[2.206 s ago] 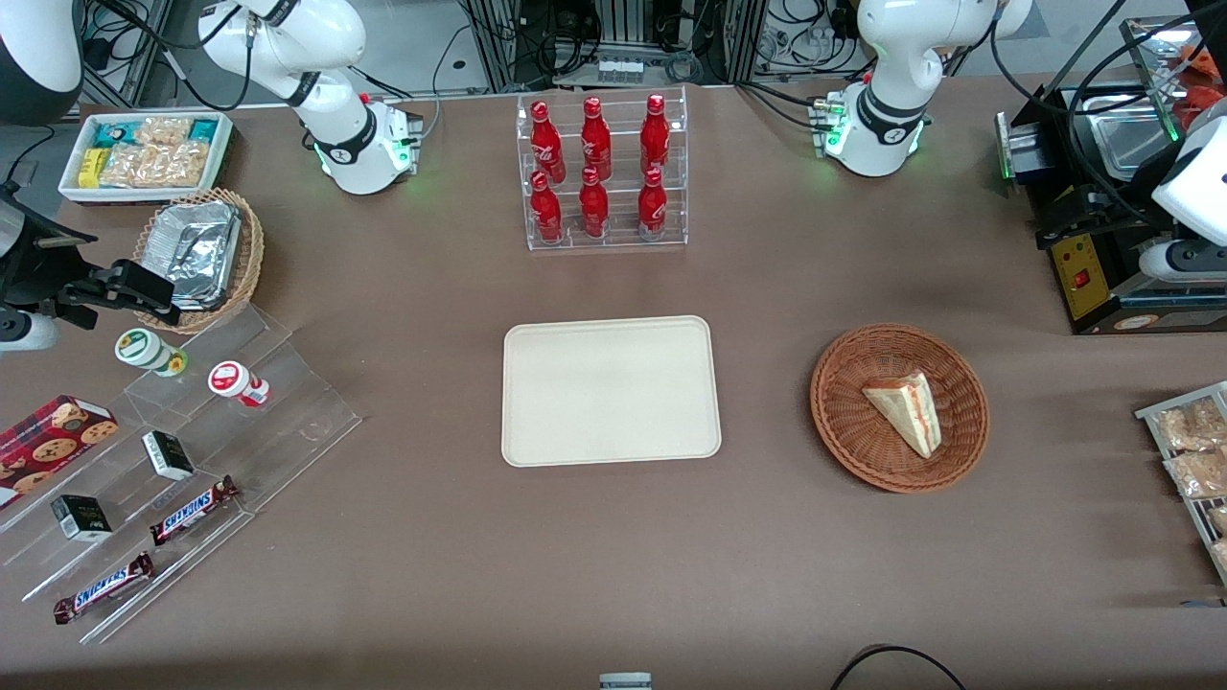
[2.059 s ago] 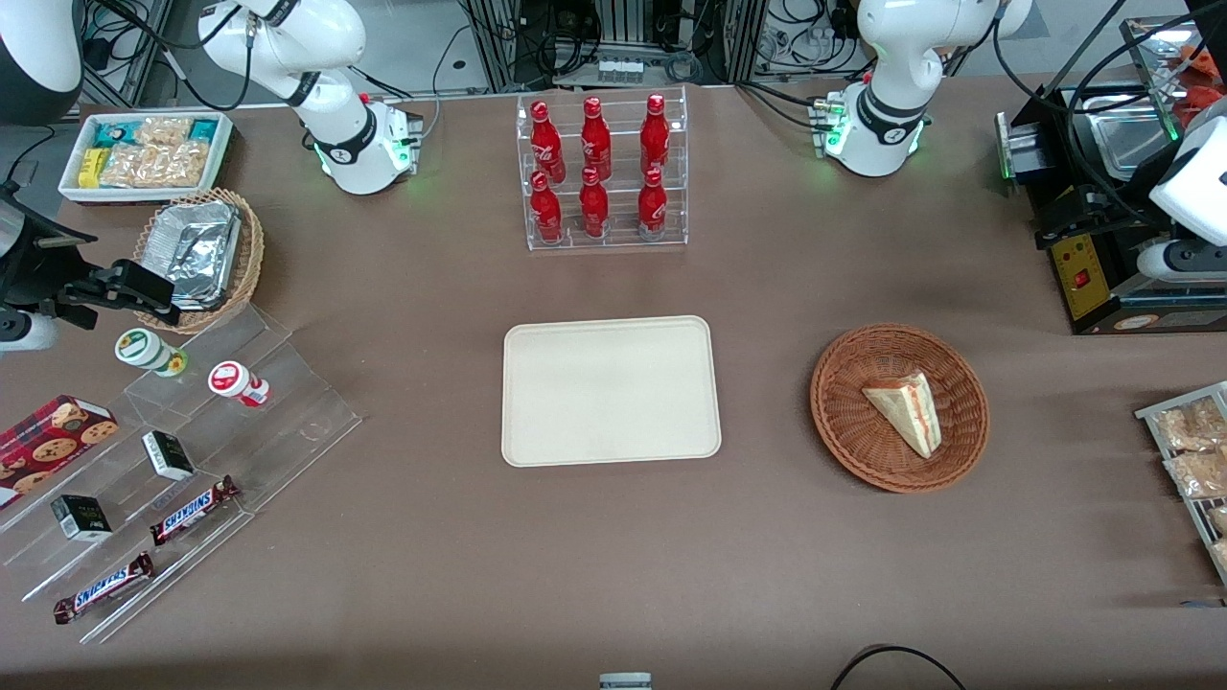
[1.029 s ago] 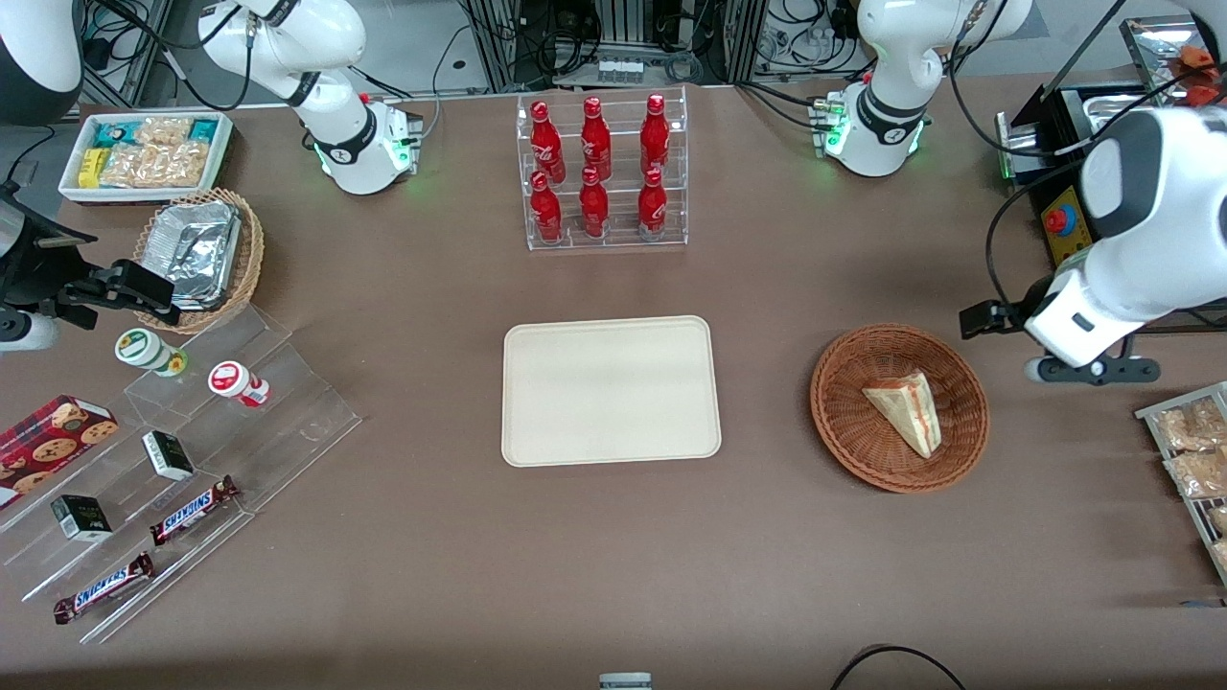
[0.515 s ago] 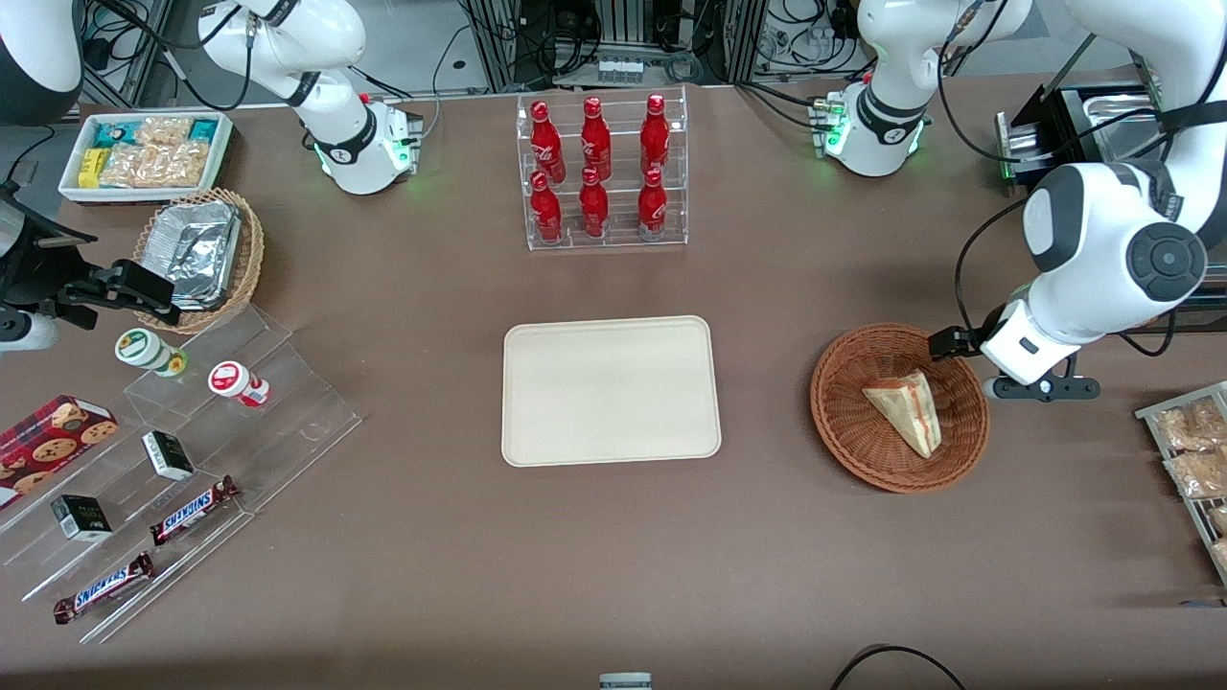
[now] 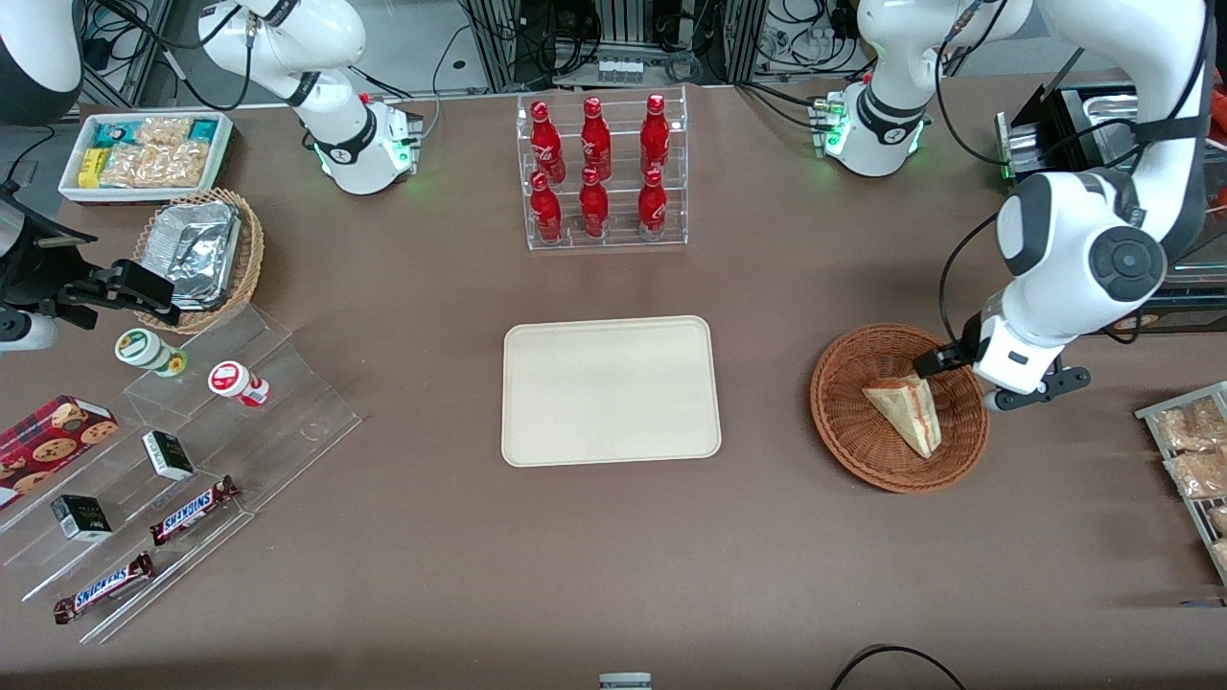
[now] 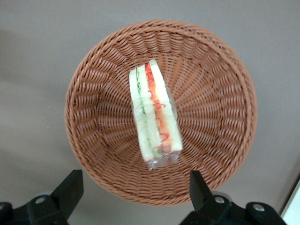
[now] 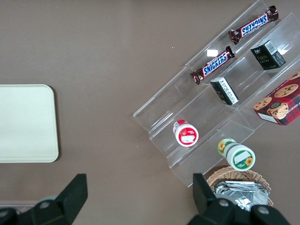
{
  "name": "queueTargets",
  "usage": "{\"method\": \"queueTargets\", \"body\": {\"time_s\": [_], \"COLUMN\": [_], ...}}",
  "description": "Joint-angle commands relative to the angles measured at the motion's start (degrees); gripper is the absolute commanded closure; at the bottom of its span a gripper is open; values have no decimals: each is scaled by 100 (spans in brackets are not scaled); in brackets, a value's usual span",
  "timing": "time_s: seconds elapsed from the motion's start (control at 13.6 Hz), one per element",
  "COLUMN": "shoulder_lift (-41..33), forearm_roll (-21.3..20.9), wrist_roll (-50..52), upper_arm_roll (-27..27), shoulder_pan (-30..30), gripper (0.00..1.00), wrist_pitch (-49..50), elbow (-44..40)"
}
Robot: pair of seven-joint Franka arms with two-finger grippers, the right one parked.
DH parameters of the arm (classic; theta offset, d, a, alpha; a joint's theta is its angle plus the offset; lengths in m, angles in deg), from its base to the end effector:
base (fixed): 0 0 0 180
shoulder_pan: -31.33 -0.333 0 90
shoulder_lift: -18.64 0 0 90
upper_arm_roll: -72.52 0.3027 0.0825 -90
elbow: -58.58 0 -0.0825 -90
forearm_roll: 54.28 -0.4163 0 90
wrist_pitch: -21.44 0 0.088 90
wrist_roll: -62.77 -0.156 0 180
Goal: Place sandwich from basket to tray
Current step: 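Lower the open left gripper around the wrapped sandwich and close it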
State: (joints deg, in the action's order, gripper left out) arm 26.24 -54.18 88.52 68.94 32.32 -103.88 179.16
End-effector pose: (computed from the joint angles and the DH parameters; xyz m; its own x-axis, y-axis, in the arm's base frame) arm 0.5783 -0.0466 0.2696 0.9307 0.3625 -0.0489 0.3623 -0.9320 -0.0129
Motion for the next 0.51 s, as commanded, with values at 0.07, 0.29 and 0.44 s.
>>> {"method": "queueTargets", "body": {"time_s": [0.07, 0.29, 0.44], "shoulder_lift": [172, 277, 382], "forearm_roll": [-72, -89, -90], "wrist_roll": [1220, 1731, 1758], "upper_arm_roll": [6, 6, 15], "shoulder_pan": [138, 208, 217], "gripper": [0, 0, 0], "wrist_pitch": [-457, -720, -739], "elbow": [44, 53, 53]}}
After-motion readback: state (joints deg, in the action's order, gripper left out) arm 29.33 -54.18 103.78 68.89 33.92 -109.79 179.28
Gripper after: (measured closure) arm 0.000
